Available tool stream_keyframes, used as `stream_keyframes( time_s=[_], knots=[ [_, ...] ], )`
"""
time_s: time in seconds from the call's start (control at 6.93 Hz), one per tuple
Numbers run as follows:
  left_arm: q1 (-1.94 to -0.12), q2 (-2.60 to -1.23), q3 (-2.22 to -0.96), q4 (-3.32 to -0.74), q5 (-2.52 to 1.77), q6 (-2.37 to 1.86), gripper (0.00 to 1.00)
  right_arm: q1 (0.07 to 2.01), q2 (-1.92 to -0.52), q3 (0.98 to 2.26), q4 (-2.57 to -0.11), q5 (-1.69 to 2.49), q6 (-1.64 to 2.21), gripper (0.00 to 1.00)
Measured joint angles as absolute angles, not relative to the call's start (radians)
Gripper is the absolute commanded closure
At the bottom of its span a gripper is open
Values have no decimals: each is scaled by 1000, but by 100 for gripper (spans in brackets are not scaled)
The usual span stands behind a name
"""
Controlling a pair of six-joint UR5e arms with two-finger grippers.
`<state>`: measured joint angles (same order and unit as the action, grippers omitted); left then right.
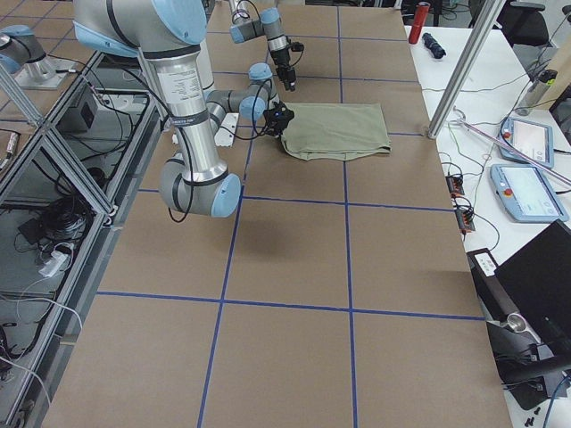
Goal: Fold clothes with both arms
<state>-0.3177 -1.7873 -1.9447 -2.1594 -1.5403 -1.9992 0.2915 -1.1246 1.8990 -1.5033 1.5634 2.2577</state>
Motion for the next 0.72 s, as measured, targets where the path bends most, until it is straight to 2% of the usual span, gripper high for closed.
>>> stream_keyframes(
  time_s=[0.43,0.58,0.72],
  knots=[
    [-218,-1790,-1928,-2151,-1511,-2049,48,291,-1126,1899,-1503,1565,2256,100],
    [-194,-1791,-1922,-2151,-1510,-2064,53,291,-1126,1899,-1503,1565,2255,100],
    [-184,-1790,-1918,-2151,-1510,-2071,65,291,-1126,1902,-1503,1565,2255,100]
  ],
)
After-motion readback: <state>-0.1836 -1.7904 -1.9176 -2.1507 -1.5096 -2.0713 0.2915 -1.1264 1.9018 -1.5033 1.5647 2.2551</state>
